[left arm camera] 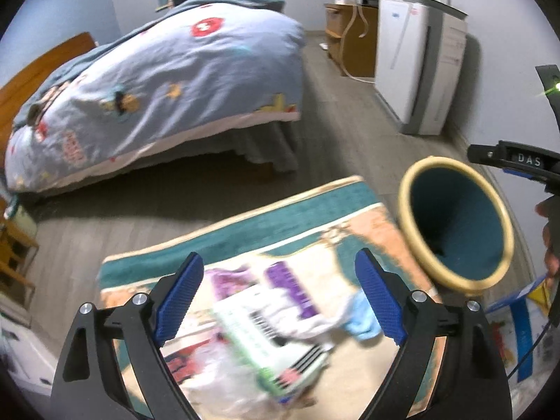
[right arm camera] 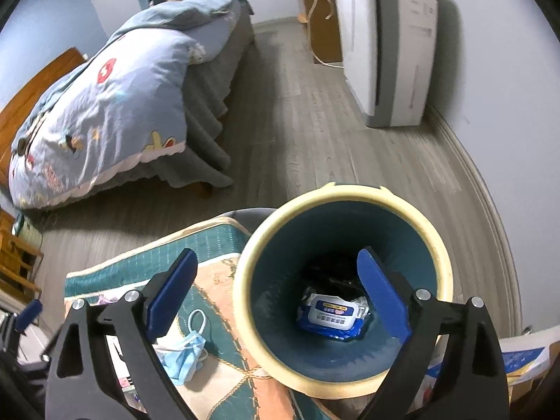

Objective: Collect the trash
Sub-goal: 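Grasp the white tissue with the right tool while the left tool grasps the clear plastic bag, then carry the tissue and clear bag over the bin and open both tools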

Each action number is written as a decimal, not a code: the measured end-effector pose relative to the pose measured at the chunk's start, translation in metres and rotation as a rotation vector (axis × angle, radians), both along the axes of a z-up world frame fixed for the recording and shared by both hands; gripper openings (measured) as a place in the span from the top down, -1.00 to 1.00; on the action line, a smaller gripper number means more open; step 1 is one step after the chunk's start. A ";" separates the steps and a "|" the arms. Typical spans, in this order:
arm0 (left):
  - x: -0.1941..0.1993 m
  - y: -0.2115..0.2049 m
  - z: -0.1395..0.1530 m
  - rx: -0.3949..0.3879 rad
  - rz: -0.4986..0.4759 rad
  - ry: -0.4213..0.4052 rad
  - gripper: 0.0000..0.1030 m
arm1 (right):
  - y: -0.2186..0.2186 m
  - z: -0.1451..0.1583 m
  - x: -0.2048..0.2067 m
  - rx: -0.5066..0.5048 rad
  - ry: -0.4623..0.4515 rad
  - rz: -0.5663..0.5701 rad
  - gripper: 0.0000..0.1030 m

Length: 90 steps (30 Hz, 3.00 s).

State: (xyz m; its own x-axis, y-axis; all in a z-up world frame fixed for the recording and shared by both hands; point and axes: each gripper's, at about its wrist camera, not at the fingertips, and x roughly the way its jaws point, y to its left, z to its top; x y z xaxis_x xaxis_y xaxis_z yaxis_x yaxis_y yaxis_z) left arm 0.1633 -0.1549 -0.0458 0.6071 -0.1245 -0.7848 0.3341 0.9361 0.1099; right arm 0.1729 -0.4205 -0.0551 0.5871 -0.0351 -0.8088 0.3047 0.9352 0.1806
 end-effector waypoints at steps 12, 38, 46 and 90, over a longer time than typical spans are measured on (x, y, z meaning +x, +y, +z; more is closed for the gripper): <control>-0.015 0.093 -0.007 -0.048 0.125 -0.005 -0.73 | 0.065 -0.002 0.015 -0.045 0.009 0.200 -0.83; -0.040 0.117 -0.074 -0.059 -0.005 0.236 -0.33 | 0.196 -0.061 0.031 0.031 0.216 0.504 -0.66; -0.045 0.115 -0.091 -0.034 -0.056 0.300 0.22 | 0.231 -0.084 0.032 0.102 0.325 0.551 -0.18; -0.056 0.067 0.018 -0.167 -0.111 -0.011 0.89 | 0.112 0.051 -0.041 0.028 0.000 0.280 0.56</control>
